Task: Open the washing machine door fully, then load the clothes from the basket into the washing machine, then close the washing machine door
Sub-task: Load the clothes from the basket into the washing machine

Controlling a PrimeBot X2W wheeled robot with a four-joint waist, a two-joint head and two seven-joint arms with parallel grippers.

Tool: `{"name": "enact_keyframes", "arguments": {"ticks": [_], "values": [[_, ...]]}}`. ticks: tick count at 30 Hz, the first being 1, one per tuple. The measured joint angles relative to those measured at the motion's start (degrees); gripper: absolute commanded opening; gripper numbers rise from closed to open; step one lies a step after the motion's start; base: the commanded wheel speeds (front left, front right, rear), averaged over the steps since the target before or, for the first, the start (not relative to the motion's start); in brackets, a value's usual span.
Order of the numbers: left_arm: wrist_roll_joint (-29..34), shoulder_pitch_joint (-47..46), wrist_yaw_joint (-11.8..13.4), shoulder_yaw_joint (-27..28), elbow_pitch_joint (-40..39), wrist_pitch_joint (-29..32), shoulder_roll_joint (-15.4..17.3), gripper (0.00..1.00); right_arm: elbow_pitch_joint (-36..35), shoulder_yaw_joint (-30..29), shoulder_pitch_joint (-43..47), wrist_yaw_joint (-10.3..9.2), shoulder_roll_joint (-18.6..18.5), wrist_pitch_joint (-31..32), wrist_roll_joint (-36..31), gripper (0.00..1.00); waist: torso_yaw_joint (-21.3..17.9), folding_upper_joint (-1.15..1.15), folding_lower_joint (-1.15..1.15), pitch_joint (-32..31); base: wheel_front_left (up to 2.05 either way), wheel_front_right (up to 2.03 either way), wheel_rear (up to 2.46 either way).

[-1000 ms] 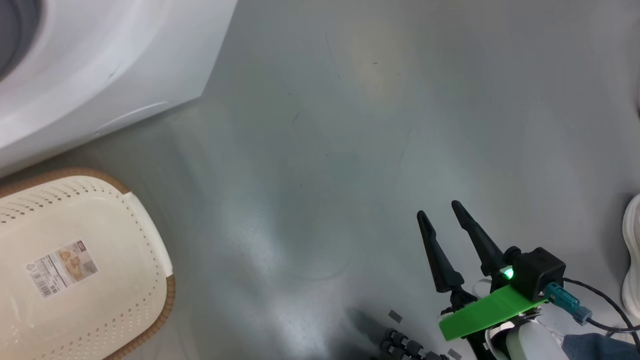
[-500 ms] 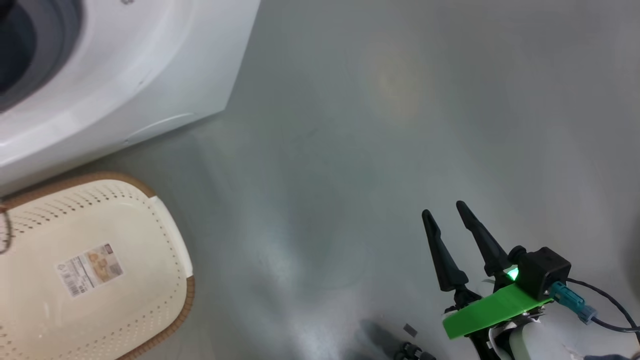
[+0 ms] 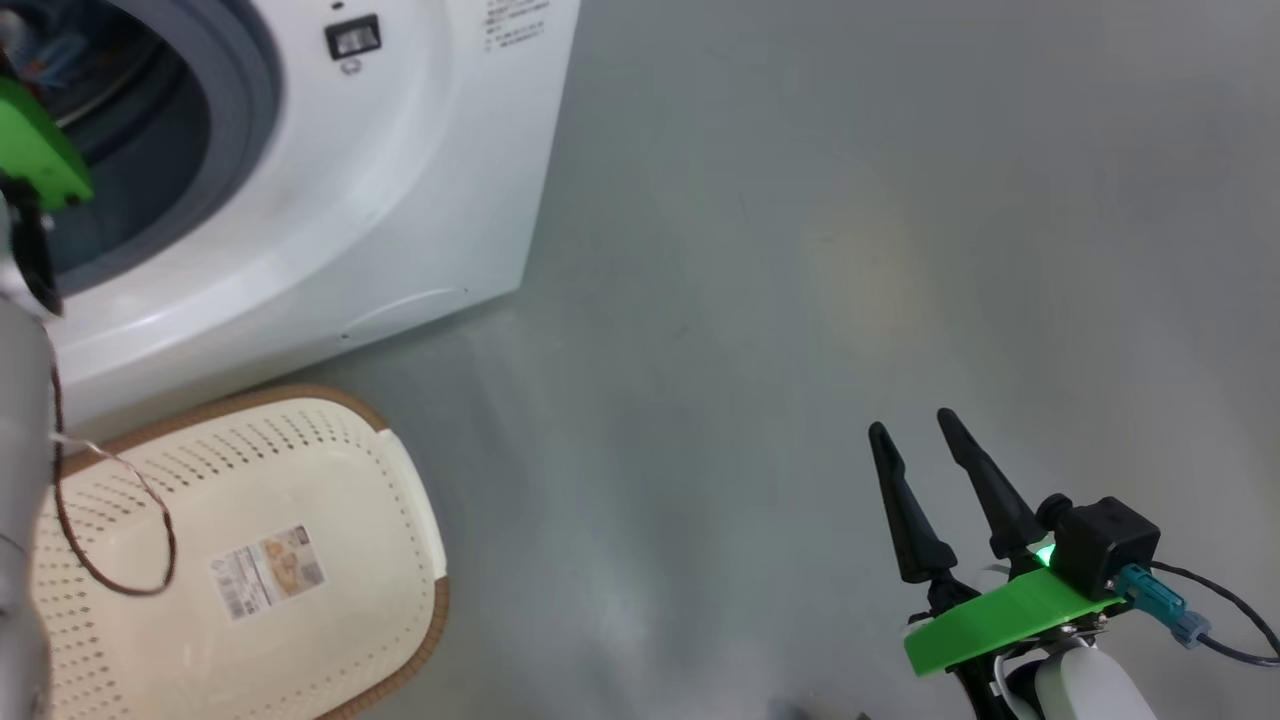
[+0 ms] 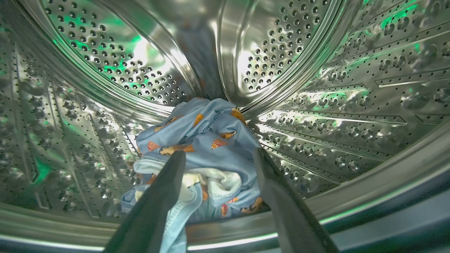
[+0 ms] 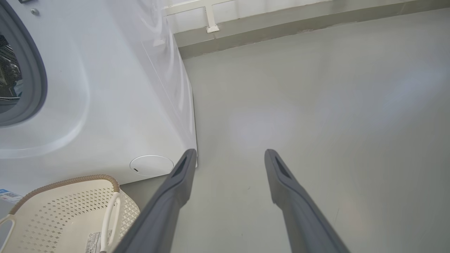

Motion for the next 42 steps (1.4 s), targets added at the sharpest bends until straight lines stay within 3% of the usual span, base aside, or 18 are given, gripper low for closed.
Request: {"name": "enact_keyframes", "arguments": {"ticks": [10, 25, 34, 42], "values": [[-1.18, 8.86, 0.58, 0.53, -1.56, -0.07, -3.50, 1.00, 0.69, -3.04, 1.53, 0.00, -0.15, 0.00, -2.97, 1.00, 3.07, 0.00, 0.00, -6.23, 0.00, 0.00, 0.00], [-1.41, 22.91, -0.92, 0.80, -10.66, -0.24, -7.04, 1.00, 0.73, -6.28, 5.00, 0.00, -0.20, 0.00, -5.21, 1.00, 9.76, 0.00, 0.00, -13.68, 0.00, 0.00, 0.00], [-1.40, 32.82, -1.97, 2.43, -18.48, -0.23, -8.92, 1.00, 0.78, -6.48, 7.33, 0.00, -0.21, 0.00, -6.15, 1.00, 12.39, 0.00, 0.00, -17.10, 0.00, 0.00, 0.00], [-1.78, 44.89, -2.45, 5.38, -30.98, -0.23, -10.67, 1.00, 0.58, -7.58, 8.70, 0.00, -0.18, 0.00, -6.51, 1.00, 14.01, 0.00, 0.00, -19.64, 0.00, 0.00, 0.00]]}}
